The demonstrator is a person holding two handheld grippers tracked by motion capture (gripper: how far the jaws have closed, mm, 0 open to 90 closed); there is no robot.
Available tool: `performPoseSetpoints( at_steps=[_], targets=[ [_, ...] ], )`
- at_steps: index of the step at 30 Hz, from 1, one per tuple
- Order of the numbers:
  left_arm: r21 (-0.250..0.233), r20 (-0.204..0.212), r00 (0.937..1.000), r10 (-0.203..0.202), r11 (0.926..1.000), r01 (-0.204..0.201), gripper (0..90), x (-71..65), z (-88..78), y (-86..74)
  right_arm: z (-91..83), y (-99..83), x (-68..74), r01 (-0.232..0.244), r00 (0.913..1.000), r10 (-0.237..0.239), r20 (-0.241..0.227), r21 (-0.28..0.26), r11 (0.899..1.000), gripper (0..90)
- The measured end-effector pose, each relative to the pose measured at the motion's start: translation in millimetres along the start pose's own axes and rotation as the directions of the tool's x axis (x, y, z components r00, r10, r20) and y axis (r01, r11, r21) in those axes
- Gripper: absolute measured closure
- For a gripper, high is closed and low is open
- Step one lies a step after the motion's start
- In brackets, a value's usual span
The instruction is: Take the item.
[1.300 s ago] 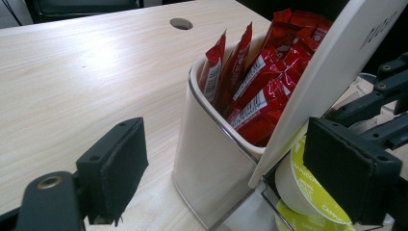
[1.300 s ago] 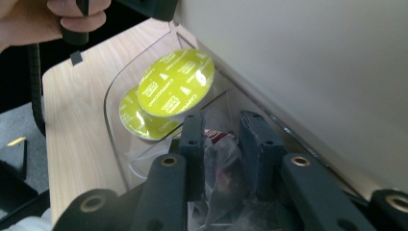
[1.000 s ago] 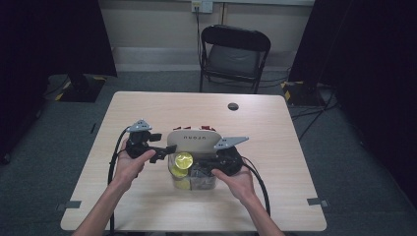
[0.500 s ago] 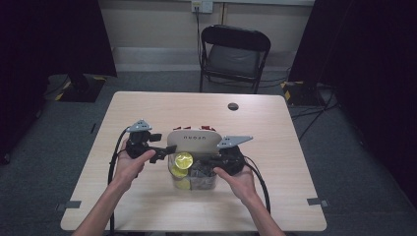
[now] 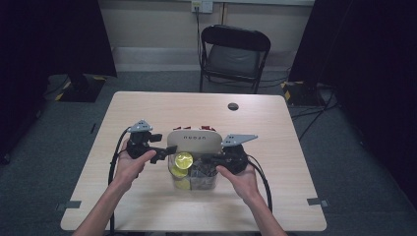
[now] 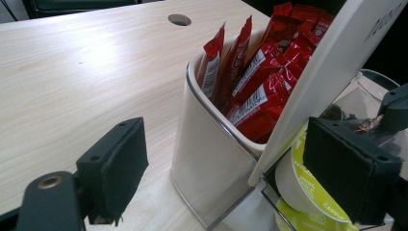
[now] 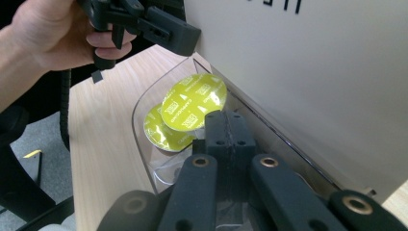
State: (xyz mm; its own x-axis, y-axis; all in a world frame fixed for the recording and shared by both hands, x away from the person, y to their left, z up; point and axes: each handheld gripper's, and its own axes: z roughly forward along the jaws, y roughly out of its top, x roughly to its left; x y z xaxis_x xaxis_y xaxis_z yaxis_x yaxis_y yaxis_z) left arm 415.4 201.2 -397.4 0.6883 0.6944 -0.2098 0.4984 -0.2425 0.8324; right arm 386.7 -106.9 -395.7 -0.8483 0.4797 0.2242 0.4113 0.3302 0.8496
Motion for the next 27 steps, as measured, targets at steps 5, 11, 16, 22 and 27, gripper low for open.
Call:
performPoseSetpoints(
  at_steps=[5, 11, 16, 22, 27],
  targets=[
    [-0.004, 0.003, 1.0, -0.003, 1.0, 0.003, 15.3, 0.1, 0.4, -0.3, -5.0, 1.9, 1.1, -0.006, 0.9999, 0.006, -0.01, -0.019, 1.0, 90.0],
    [0.0, 0.0, 1.0, -0.003, 1.0, 0.003, 15.3, -0.1, 0.2, -0.1, -10.9, 3.5, 2.9, -0.003, 1.0, 0.003, -0.009, -0.03, 1.0, 90.0],
    [0.001, 0.003, 1.0, 0.0, 1.0, 0.0, 15.2, -0.1, 1.5, -0.6, -20.2, 3.9, 4.7, 0.001, 1.0, -0.002, -0.005, -0.045, 0.999, 90.0],
    [0.001, -0.001, 1.0, 0.0, 1.0, 0.0, 15.3, -0.8, 1.5, -0.7, -26.0, 2.2, 5.1, 0.008, 1.0, -0.008, 0.0, -0.04, 0.999, 90.0],
    [0.003, 0.002, 1.0, 0.0, 1.0, 0.0, 15.2, -0.1, 1.6, -0.6, -33.1, 1.1, 5.8, 0.006, 1.0, -0.006, 0.005, -0.05, 0.999, 90.0]
  ],
)
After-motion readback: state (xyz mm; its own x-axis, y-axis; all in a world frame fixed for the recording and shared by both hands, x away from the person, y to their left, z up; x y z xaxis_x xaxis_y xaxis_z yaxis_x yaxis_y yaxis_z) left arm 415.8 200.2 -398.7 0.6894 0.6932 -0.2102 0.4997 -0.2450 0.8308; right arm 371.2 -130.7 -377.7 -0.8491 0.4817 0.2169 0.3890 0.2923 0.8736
